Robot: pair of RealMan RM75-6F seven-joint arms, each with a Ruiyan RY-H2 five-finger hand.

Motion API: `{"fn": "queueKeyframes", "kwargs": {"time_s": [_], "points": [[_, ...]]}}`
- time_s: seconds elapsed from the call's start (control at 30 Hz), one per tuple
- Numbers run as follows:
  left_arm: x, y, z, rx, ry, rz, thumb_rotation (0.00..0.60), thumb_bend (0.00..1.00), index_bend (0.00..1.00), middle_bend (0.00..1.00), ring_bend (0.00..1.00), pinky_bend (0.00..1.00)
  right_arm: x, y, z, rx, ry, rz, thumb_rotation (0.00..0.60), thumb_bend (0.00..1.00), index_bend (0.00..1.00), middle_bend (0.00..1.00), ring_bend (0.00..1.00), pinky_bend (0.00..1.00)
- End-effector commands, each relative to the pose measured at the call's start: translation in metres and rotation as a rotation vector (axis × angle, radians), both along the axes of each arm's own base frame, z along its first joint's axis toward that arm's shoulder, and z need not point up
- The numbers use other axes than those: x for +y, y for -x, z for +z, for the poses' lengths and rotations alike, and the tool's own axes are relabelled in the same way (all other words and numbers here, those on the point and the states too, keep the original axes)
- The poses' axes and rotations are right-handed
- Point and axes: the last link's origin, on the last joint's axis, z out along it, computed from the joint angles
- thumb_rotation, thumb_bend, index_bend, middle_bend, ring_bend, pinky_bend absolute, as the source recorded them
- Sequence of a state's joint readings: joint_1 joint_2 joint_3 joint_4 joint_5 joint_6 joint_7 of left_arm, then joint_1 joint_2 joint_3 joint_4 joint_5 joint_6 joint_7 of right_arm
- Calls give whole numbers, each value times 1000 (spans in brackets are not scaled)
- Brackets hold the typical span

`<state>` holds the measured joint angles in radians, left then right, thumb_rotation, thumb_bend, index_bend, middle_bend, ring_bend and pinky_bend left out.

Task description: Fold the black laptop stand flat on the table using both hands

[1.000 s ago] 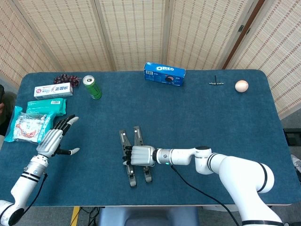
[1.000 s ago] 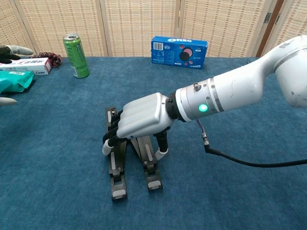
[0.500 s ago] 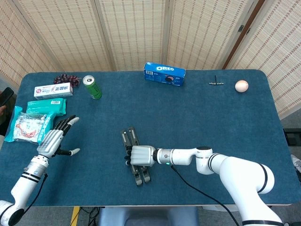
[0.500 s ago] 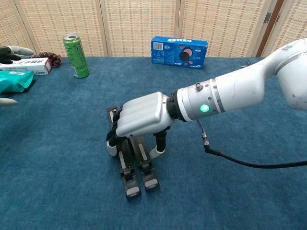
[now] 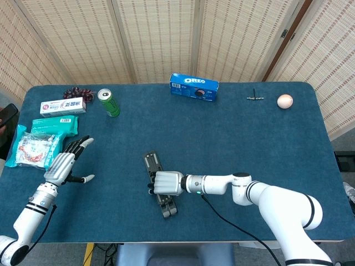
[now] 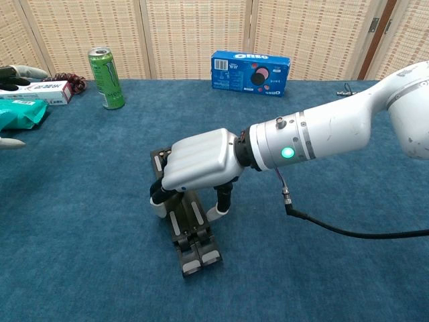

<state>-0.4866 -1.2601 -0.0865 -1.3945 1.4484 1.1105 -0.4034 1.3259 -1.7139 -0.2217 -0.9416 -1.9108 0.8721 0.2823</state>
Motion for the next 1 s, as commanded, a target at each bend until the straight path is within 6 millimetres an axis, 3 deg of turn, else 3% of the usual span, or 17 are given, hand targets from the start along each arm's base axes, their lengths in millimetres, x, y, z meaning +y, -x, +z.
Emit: {"fn": "queueKeyframes", "kwargs": {"time_s": [0.03,0.13,0.33,0.4,0.53,0.67,0.83,1.0], "points": [[0,0,0,-1,0,0,600,151,0,11,0,27,0,0,1,-12,2,-1,600,208,403,748,404,246],[0,0,0,1,2,-2,600,151,0,11,0,28,-1,1,1,-15,5,5,600,211,407,776,419,246],[0,-1,-2,0,6,-3,600,151,0,11,0,28,-2,4,3,-3,10,4,600,212,397,617,336,246],[0,-1,-2,1,7,-3,600,151,0,11,0,28,-2,6,3,8,17,6,600,212,338,562,299,247],[0,-1,-2,0,5,-4,600,151,0,11,0,27,-3,7,6,13,31,-4,600,211,56,270,118,239],[0,0,0,1,0,-4,600,151,0,10,0,26,-4,8,13,-5,52,-25,600,209,0,109,25,193],[1,-1,4,5,-7,-5,600,151,0,11,0,26,-6,13,33,-61,94,-80,600,209,0,78,7,184],[2,-2,8,19,-13,-13,600,151,0,10,0,26,-5,25,66,-153,161,-192,600,208,0,75,2,183]]}}
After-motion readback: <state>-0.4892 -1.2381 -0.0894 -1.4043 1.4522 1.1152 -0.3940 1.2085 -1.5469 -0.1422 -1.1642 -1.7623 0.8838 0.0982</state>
